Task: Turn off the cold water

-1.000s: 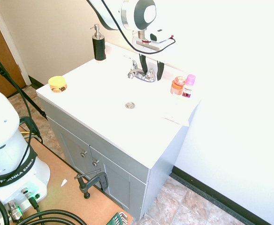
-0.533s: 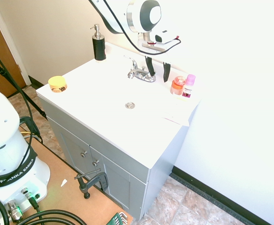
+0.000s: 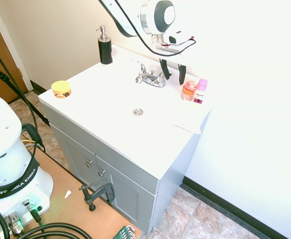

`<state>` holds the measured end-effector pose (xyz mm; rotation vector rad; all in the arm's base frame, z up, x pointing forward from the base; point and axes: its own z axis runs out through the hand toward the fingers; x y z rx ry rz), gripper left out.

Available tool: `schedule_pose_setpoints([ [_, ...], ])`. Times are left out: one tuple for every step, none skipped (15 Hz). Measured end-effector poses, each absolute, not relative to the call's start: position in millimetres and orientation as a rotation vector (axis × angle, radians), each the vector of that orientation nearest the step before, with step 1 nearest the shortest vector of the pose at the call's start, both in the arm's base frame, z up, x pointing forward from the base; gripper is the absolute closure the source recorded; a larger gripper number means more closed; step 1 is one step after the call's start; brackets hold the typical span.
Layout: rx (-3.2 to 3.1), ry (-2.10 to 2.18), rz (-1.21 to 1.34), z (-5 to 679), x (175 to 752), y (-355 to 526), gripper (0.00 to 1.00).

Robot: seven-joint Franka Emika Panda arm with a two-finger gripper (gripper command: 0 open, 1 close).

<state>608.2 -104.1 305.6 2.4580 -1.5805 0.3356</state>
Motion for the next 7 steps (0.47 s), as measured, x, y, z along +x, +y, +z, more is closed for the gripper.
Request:
schedule_pose_setpoints([
  [2.487,-1.586,0.312,309.8,608.1,-100.3,0.00],
  [2.522,-1.583,0.287,318.4,606.2,-94.6,0.00],
  [2.560,-1.577,0.263,329.2,600.4,-86.7,0.00],
  [2.597,-1.574,0.235,340.4,590.2,-78.0,0.00],
  [2.635,-1.569,0.197,349.9,576.6,-68.2,0.00],
  [2.676,-1.557,0.162,357.5,560.9,-57.1,0.00],
  [2.714,-1.540,0.121,362.5,544.1,-46.1,0.00],
])
